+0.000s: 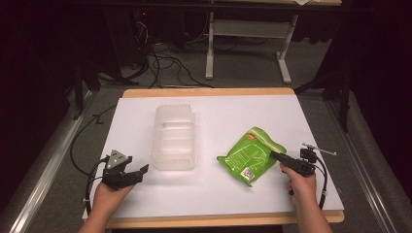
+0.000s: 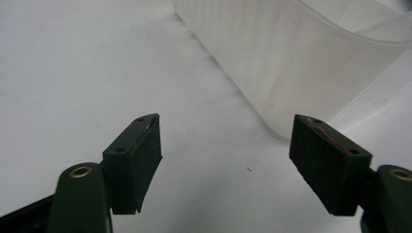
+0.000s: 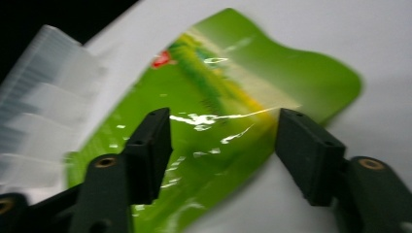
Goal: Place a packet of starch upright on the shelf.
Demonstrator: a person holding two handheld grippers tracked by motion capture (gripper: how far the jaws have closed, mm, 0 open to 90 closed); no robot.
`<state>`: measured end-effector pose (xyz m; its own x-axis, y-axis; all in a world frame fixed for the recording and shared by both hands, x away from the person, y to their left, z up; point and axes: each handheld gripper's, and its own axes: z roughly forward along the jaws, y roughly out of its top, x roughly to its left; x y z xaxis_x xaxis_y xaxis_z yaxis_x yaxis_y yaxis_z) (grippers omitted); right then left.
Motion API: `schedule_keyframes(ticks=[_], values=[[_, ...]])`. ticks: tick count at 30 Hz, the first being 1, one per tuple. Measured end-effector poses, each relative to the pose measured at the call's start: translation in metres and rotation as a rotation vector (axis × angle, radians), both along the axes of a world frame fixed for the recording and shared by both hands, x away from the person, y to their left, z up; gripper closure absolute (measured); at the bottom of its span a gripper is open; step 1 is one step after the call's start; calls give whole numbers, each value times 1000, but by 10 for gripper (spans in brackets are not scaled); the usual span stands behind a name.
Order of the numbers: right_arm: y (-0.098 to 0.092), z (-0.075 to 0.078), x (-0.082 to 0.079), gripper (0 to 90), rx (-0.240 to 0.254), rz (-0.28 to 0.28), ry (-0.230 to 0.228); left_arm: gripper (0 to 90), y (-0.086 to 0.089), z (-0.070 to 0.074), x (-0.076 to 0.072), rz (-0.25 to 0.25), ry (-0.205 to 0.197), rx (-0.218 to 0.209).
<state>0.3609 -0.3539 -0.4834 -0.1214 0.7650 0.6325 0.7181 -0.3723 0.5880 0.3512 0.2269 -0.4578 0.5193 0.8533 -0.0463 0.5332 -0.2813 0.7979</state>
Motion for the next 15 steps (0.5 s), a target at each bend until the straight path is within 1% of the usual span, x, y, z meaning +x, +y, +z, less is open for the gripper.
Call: schedule_keyframes(ticks=[1,2,4,5,6,7,8,9,10,11,12,13,14,15], values=[[3,-1,3,452,24,21,-21,280,0,0,0,-3,0,4],[5,-2,4,459,30,24,-27,280,-1,-1,0,-3,-3,3],[6,-4,7,461,56,20,-25,280,-2,-1,-1,-4,2,8],[8,-4,7,447,54,22,-18,280,-2,-1,-1,-1,2,9],[9,-3,7,416,21,13,-3,281,-2,-1,-1,-1,2,7],[10,-1,6,379,-11,-11,-2,280,-1,-1,0,2,2,7],[10,-1,6,379,-11,-11,-2,280,-1,-1,0,2,2,7],[11,7,2,311,-97,-97,-11,281,-1,-1,-1,7,0,2],[11,9,0,289,-125,-123,-17,280,0,-1,-1,4,2,5],[12,10,1,265,-128,-127,-5,280,0,0,-1,6,2,1],[13,8,3,249,-121,-100,11,281,0,0,-1,5,0,4],[17,5,7,211,-109,-68,35,280,0,0,-2,4,-1,6],[21,5,8,211,-133,-68,25,281,0,0,-2,3,-3,3],[24,6,10,211,-130,-60,31,280,0,0,-2,3,-4,2]])
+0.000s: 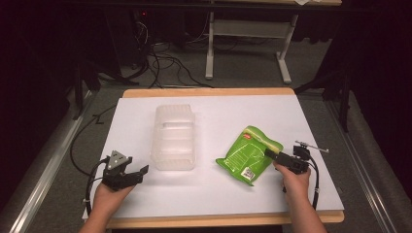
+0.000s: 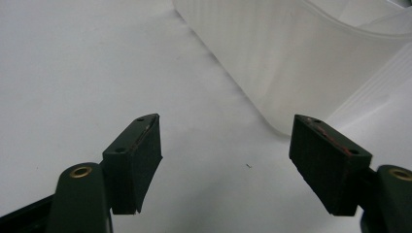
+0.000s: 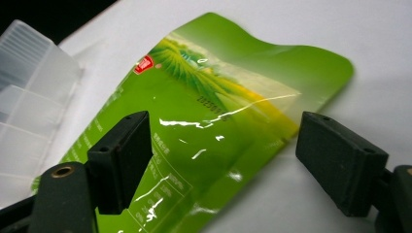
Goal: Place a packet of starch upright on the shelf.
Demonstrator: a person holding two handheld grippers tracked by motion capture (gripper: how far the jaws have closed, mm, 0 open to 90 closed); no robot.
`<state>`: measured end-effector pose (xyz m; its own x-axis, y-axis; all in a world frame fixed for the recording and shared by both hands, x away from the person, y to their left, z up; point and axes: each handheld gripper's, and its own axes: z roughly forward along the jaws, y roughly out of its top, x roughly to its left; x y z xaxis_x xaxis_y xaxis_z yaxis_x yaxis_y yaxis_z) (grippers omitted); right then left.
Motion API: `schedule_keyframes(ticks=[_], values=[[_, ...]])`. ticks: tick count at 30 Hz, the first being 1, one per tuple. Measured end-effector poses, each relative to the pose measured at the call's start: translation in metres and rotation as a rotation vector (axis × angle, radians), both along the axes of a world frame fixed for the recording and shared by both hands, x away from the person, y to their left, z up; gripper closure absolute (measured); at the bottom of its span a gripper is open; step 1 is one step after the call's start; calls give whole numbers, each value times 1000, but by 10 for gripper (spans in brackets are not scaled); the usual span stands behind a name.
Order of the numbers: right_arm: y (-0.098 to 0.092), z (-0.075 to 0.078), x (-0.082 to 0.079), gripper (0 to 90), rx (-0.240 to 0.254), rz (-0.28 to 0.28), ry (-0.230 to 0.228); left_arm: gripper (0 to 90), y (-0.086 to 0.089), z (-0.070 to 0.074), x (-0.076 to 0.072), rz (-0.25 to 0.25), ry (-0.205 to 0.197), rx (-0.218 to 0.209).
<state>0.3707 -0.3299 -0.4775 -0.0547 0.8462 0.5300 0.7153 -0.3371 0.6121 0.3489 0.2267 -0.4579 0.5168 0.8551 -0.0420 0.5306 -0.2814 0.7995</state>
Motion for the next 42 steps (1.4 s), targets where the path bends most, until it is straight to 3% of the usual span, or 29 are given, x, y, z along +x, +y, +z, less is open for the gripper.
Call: schedule_keyframes(ticks=[3,4,6,7,8,9,10,12,15,18,19,20,21,23,26,29,30,32,36,42], values=[[4,-2,4,203,42,12,-13,281,0,0,0,-3,0,4],[3,-6,6,283,138,62,-22,281,0,-1,1,-4,1,7],[1,-8,7,435,194,93,-54,280,0,-1,1,-4,7,9],[1,-8,7,435,194,93,-54,280,0,-1,1,-4,7,9],[1,-5,5,640,182,123,-101,281,0,-1,1,-5,7,10],[2,-3,5,722,191,156,-135,281,-1,-1,1,-5,5,8],[5,0,4,735,200,178,-152,281,-1,-1,1,-7,4,10],[16,4,5,765,149,226,-164,281,-1,-1,1,-7,4,11],[28,10,3,740,66,249,-187,281,-1,0,0,-2,0,7],[29,16,1,602,-35,207,-194,281,0,0,-1,-4,3,11],[29,16,1,602,-35,207,-194,281,0,0,-1,-4,3,11],[28,21,1,485,-105,170,-191,281,1,0,0,1,2,7],[28,21,1,485,-105,170,-191,281,1,0,0,1,2,7],[24,27,7,323,-173,95,-146,281,1,-1,0,0,4,9],[19,29,19,225,-168,28,-105,281,0,0,0,-4,3,8],[17,24,32,197,-147,-3,-49,281,0,0,0,-4,-3,9],[17,17,40,179,-125,-37,0,281,1,0,0,-2,-4,9],[20,8,45,151,-68,-39,47,281,1,0,1,-3,-1,13],[30,3,45,209,-98,-41,24,282,1,-1,2,-10,-4,16],[41,3,47,173,-112,-33,26,282,-1,0,1,-12,-8,9]])
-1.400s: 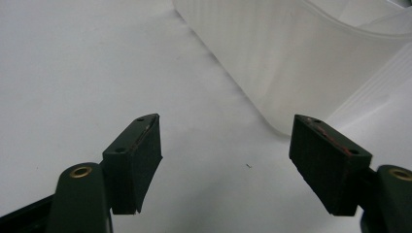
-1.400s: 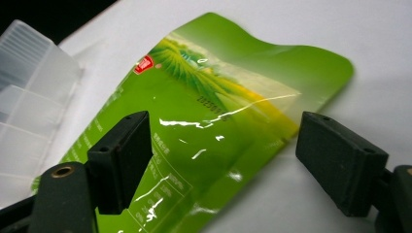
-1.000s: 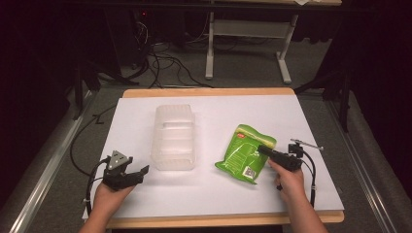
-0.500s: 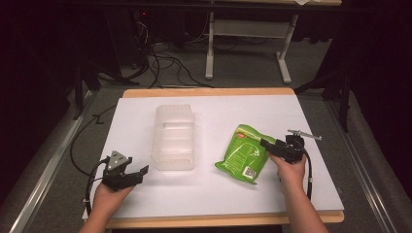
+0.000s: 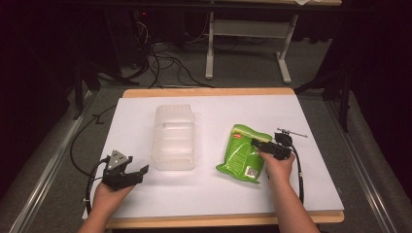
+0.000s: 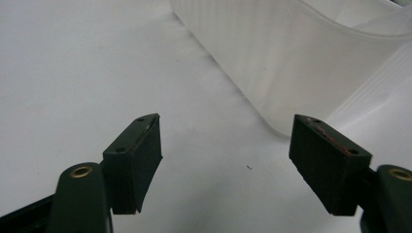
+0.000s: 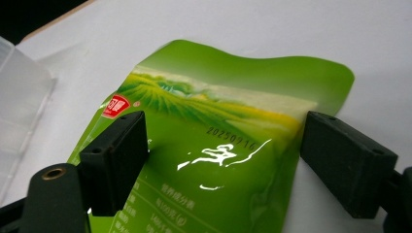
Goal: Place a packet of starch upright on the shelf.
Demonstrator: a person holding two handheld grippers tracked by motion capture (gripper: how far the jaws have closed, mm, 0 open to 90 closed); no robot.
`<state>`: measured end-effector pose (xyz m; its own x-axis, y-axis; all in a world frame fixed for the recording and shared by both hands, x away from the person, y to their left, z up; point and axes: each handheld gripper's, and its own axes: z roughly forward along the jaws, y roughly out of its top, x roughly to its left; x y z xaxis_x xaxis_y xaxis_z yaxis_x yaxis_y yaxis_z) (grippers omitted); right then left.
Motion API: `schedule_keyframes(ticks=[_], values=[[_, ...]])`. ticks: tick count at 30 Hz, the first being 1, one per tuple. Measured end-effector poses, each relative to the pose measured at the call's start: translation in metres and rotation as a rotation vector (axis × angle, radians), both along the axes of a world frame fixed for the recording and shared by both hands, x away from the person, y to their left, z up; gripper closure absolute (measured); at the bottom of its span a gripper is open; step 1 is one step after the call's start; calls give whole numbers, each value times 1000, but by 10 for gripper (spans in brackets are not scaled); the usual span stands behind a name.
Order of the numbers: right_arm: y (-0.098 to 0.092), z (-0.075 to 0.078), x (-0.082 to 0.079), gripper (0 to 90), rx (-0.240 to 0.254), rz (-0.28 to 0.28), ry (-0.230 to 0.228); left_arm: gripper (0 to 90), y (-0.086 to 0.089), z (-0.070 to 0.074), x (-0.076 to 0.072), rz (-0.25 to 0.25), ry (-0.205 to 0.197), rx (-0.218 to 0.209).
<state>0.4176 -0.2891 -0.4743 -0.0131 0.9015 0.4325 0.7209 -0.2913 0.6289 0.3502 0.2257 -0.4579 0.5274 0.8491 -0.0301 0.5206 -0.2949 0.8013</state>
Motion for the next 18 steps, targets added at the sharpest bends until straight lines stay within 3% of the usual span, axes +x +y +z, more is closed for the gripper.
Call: schedule_keyframes(ticks=[1,3,4,5,8,11,13,16,18], values=[[3,1,1,171,-8,7,11,282,0,0,0,-5,3,6],[10,2,4,216,-98,43,32,281,-1,-1,1,-5,2,9],[10,2,4,216,-98,43,32,282,-1,-1,1,-5,2,9],[18,4,5,347,-179,79,39,282,-2,-1,1,-2,1,5],[20,2,5,589,-125,132,20,282,-2,0,1,-2,-1,6],[24,6,2,862,-119,199,-34,282,-1,1,0,-2,-4,5],[24,8,1,890,-106,209,-51,282,-1,1,0,-2,-5,6],[25,23,-4,894,-89,213,-142,282,0,0,1,-1,0,9],[25,42,-6,894,-118,205,-219,282,0,0,1,0,-3,8]])
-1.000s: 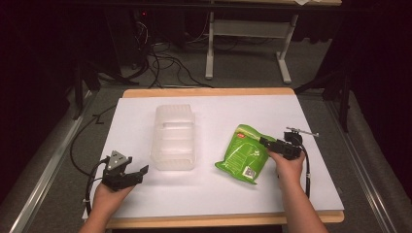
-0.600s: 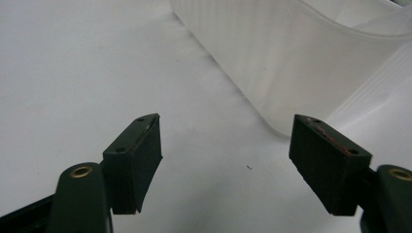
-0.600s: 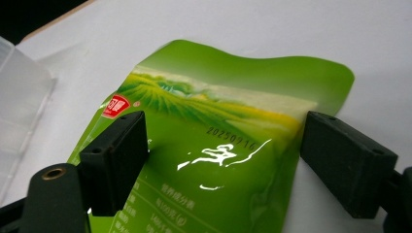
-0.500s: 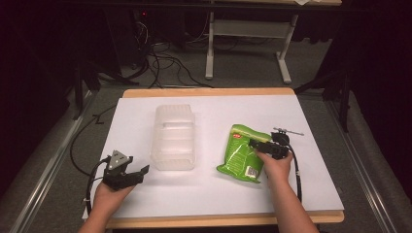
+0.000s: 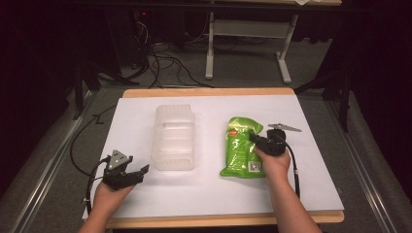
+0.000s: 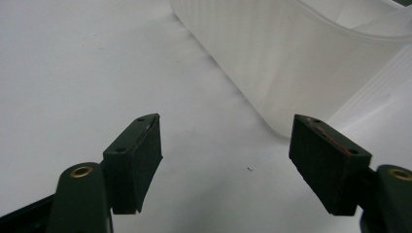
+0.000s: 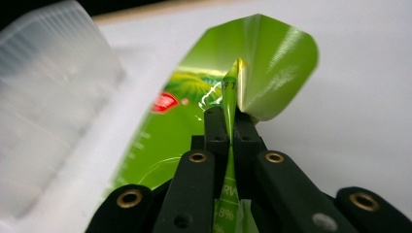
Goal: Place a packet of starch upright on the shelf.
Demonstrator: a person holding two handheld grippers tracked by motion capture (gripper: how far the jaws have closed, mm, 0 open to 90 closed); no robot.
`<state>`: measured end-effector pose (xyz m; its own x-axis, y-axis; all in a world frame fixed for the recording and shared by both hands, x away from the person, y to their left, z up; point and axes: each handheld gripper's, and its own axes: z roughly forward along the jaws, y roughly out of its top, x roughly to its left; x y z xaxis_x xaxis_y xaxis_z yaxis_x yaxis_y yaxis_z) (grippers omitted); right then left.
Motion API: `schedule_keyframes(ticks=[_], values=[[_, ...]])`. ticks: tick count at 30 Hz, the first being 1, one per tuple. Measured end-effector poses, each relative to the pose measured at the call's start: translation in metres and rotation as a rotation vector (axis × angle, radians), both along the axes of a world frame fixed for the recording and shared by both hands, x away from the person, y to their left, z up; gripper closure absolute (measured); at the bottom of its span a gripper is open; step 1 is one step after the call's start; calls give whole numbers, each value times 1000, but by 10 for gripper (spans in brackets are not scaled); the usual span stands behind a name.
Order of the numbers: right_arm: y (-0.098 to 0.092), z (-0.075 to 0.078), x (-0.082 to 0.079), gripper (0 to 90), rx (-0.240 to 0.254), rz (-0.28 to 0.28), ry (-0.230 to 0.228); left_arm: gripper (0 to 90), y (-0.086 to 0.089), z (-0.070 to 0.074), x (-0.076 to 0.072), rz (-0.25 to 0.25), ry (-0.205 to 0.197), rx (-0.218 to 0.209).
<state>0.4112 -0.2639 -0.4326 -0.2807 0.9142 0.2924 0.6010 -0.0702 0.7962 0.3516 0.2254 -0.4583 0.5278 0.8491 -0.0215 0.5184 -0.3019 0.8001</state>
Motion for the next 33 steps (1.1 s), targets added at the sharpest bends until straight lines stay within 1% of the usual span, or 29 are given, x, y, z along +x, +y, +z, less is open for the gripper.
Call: schedule_keyframes(ticks=[2,3,4,5,6,7,8,9,10,11,12,13,14,15,17,18,19,21,22,23,24,25,26,28,29,31,32,33], values=[[2,24,-5,894,-45,-16,-96,282,0,0,0,0,1,1],[2,36,-7,894,-49,-22,-146,282,-1,0,0,0,1,2],[2,36,-7,894,-49,-22,-146,283,-1,0,0,0,1,2],[3,57,-15,893,-94,-61,-241,283,-1,1,-1,-1,-2,0],[3,63,-19,891,-120,-70,-288,282,-1,1,-1,-2,-1,0],[4,64,-22,891,-154,-72,-321,283,-1,1,-1,-1,-2,-1],[6,62,-26,889,-197,-66,-333,283,0,1,-1,-1,-3,-1],[9,55,-29,886,-236,-44,-339,283,0,1,-2,-1,-5,-3],[11,46,-33,885,-282,-13,-335,283,0,1,-2,-1,-5,-3],[13,37,-37,885,-311,9,-327,283,0,1,-2,-4,-6,-3],[14,28,-41,882,-311,29,-327,283,-1,1,-2,-6,-3,-2],[13,23,-47,874,-294,54,-342,283,-2,1,-1,-5,-1,1],[13,22,-53,864,-263,78,-360,283,-2,0,-1,-6,1,0],[13,23,-57,851,-260,99,-360,283,-3,0,-1,-8,3,1],[15,28,-65,808,-276,136,-364,283,-3,0,-1,-11,0,5],[15,29,-71,782,-281,152,-363,283,-4,1,-1,-16,-1,11],[14,28,-75,766,-292,165,-370,283,-4,1,-1,-16,-1,11],[10,27,-85,724,-271,180,-379,283,-4,1,-1,-20,4,16],[8,26,-89,726,-264,181,-379,283,-4,0,-1,-19,3,15],[8,26,-89,726,-264,181,-379,283,-4,0,-1,-19,3,15],[6,27,-93,797,-256,185,-378,283,-5,0,-1,-19,1,12],[6,27,-93,797,-256,185,-378,283,-5,0,-1,-19,1,12],[6,27,-97,809,-257,199,-375,283,-6,1,-2,-20,-4,10],[6,27,-98,799,-259,205,-378,283,-6,1,-3,-22,-2,13],[7,27,-105,782,-252,217,-374,283,-6,1,-3,-22,-4,10],[6,27,-112,778,-253,229,-377,283,-5,1,-2,-23,-2,12],[6,27,-112,778,-253,229,-377,283,-5,1,-2,-23,-2,12],[6,28,-119,764,-261,234,-384,283,-6,0,-2,-21,0,8]])
